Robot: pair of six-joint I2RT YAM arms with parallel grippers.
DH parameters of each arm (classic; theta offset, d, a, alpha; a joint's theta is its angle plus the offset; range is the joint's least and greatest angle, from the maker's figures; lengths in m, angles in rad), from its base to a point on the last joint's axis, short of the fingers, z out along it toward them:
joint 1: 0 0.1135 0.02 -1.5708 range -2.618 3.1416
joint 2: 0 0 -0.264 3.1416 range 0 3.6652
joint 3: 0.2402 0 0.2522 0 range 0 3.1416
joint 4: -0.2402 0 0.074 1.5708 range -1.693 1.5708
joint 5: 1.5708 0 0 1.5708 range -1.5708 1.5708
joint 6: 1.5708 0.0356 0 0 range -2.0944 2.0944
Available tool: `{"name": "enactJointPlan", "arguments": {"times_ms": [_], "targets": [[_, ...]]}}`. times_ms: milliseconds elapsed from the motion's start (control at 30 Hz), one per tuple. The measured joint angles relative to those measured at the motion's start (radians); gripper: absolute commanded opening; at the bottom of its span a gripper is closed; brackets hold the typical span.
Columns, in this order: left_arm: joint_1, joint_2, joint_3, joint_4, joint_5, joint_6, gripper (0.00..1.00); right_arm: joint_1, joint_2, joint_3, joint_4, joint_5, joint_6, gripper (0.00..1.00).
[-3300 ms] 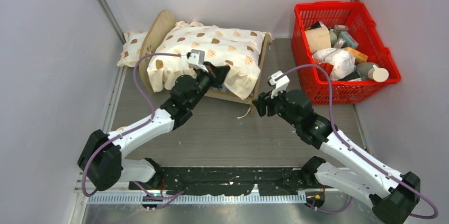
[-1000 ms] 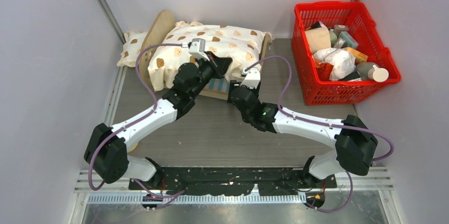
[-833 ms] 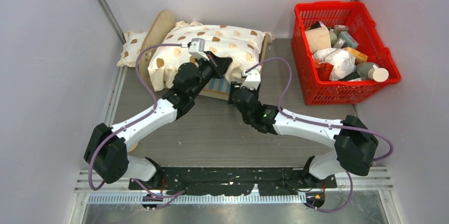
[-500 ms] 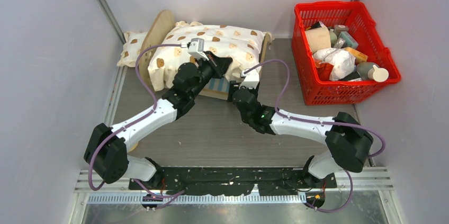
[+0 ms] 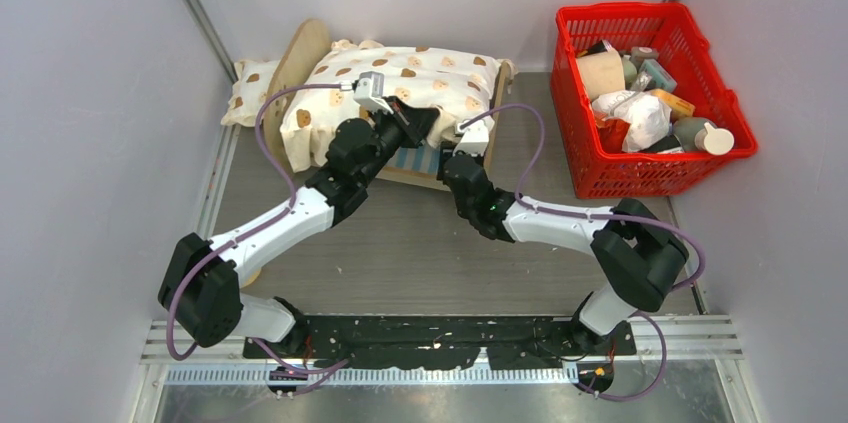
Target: Set up the pet bed
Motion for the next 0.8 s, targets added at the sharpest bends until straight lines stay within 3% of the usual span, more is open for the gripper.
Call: {"name": "enactJointPlan", "arguments": {"times_ms": [100, 200, 367, 567, 800], "targets": [[0.0, 0.0, -0.005, 0.005, 0.0, 0.0, 0.0, -0.016, -0.001, -0.003, 0.027, -0.035, -0.035, 0.19], [0.005, 0.0, -0.007, 0.006, 0.0, -0.001, 0.0, -0.031, -0.019, -0.021, 0.05, -0.124, -0.066, 0.13], [0.026, 0.0, -0.007, 0.005, 0.003, 0.0, 0.0, -0.061, -0.145, -0.084, 0.026, -0.373, -0.085, 0.19], [0.055, 0.001, -0.033, 0.021, 0.014, -0.023, 0.0, -0.182, -0.336, -0.181, 0.008, -0.757, -0.094, 0.25], [0.058, 0.021, -0.035, 0.031, 0.022, -0.028, 0.0, -0.243, -0.372, -0.237, -0.052, -1.051, -0.071, 0.4]]}}
